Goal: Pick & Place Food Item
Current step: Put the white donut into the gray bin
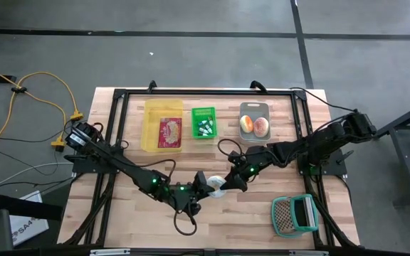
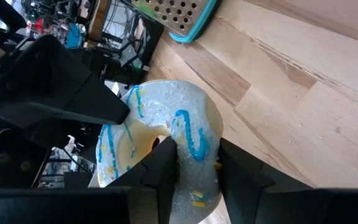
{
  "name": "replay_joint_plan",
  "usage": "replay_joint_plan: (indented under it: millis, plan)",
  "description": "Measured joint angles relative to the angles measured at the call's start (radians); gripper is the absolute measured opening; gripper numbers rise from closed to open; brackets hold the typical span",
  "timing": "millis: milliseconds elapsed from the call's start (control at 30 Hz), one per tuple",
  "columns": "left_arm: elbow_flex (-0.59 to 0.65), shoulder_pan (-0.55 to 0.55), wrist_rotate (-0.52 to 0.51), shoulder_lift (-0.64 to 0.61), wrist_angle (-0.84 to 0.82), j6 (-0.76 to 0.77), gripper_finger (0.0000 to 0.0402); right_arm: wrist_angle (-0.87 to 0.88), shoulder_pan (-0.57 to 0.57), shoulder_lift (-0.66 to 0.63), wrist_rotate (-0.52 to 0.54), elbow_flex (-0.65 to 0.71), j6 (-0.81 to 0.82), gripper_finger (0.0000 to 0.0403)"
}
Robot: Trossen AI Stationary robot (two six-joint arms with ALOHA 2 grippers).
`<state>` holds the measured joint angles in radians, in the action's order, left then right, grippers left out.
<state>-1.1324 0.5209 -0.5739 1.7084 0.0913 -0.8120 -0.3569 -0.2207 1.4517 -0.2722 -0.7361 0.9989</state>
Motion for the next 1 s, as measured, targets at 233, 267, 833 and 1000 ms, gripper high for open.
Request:
replay_joint_plan:
  millis: [233, 267, 833, 1000]
  plan:
    - [0.000, 0.000, 0.000, 0.000, 0.000, 0.000, 0.0102, 0.000, 0.000, 0.000, 0.000, 0.000, 0.000, 0.0134]
    - [0.000, 0.000, 0.000, 0.000, 0.000, 0.000, 0.0102, 0.000, 0.000, 0.000, 0.000, 0.000, 0.000, 0.0130]
    - [0.000, 0.006, -0.006, 0.000, 0.015, 0.019, 0.0143, 0.000, 0.000, 0.000, 0.003, 0.000, 0.003, 0.0100]
    - [0.000, 0.013, -0.008, 0.000, 0.015, 0.025, 0.0173, 0.000, 0.000, 0.000, 0.003, 0.000, 0.003, 0.0100]
